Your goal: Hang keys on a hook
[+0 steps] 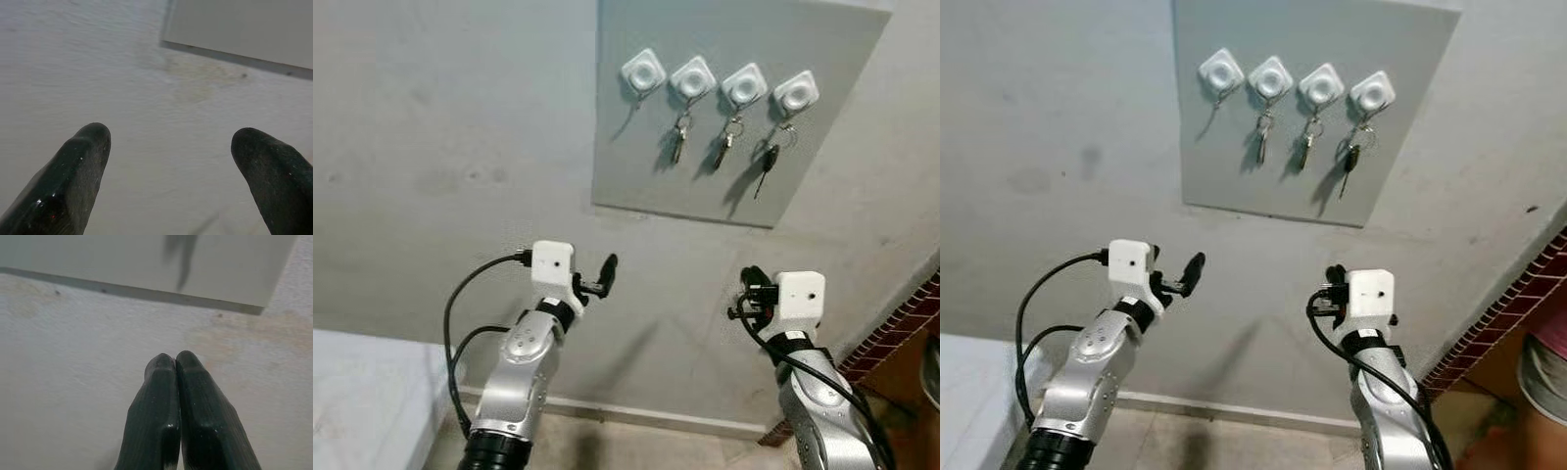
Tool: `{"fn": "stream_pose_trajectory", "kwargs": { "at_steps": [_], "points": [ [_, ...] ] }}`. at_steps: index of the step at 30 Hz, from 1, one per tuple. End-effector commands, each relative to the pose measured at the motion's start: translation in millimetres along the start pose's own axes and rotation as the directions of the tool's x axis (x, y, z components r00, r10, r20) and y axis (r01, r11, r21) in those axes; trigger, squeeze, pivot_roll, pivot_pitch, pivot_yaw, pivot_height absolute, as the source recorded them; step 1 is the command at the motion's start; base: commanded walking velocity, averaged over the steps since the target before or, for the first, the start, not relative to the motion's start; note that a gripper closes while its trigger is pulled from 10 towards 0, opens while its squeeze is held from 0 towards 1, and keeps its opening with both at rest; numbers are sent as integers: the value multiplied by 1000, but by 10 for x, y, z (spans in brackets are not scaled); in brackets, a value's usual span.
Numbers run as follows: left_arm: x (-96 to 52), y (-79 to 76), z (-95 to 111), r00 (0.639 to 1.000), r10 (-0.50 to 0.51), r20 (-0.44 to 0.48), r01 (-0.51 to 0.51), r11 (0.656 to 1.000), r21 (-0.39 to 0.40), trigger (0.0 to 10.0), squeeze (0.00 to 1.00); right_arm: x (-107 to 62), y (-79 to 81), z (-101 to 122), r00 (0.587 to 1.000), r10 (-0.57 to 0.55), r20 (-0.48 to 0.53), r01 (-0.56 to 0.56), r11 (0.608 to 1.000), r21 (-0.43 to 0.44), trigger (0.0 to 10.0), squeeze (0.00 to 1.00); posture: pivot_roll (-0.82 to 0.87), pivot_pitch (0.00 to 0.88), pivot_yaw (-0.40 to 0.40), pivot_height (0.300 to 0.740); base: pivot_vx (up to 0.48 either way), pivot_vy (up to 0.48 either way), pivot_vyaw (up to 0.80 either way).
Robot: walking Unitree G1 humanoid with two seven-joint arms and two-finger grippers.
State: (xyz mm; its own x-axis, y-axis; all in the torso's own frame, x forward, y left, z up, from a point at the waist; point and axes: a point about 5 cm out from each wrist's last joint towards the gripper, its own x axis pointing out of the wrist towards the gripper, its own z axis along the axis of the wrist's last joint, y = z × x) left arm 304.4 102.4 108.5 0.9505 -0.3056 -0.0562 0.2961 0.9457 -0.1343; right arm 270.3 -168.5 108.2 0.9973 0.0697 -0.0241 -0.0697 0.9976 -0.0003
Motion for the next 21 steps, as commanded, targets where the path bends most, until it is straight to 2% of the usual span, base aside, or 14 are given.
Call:
{"fn": "stream_pose_trajectory", "kwargs": {
  "at_steps": [1, 4, 7, 8, 9, 10, 12, 15, 21],
  "points": [
    [53, -57, 37, 1000, -30, -6, 30, 999, 18, 10000, 0, 25, -54, 26, 999, -39, -6, 39, 999, 17, 10000, 0, 24, 27, -33, 740, 0, 0, 0],
    [84, -103, 61, 997, -77, -28, 77, 997, 24, 10000, 0, 36, -73, 11, 997, -79, -13, 78, 997, -18, 10000, 0, 24, 26, -9, 740, 0, 0, 0],
    [92, -136, 78, 993, -113, -34, 115, 992, 43, 10000, 0, 48, -63, 20, 998, -70, -4, 70, 996, -54, 10000, 0, 23, 28, -1, 740, 0, 0, 0],
    [92, -191, 111, 984, -175, -27, 177, 979, 102, 10000, 0, 59, -12, 30, 1000, -14, -1, 14, 999, -30, 10000, 0, 27, 30, -2, 740, 0, 0, 0],
    [86, -260, 160, 970, -241, -11, 238, 949, 204, 10000, 0, 73, 11, 66, 1000, 10, 28, -9, 999, -34, 10000, 0, 28, 30, -4, 740, 0, 0, 0],
    [78, -303, 185, 960, -279, -4, 270, 925, 266, 10000, 0, 80, 17, 83, 999, 17, 39, -15, 998, -58, 10000, 0, 29, 29, -6, 740, 0, 0, 0],
    [65, -384, 231, 939, -344, 4, 324, 887, 329, 10000, 0, 95, 49, 113, 997, 49, 52, -45, 997, -69, 10000, 0, 37, 29, -17, 740, 0, 0, 0],
    [89, -536, 447, 908, -416, 55, 380, 872, 309, 10000, 0, 167, 160, 233, 985, 151, 79, -149, 988, -37, 10000, 0, 42, 28, -22, 740, 0, 0, 0],
    [111, -585, 713, 890, -436, 134, 391, 881, 267, 10000, 0, 345, 280, 540, 955, 231, 187, -230, 973, -27, 10000, 0, 42, 24, -23, 740, 0, 0, 0]
  ]
}}
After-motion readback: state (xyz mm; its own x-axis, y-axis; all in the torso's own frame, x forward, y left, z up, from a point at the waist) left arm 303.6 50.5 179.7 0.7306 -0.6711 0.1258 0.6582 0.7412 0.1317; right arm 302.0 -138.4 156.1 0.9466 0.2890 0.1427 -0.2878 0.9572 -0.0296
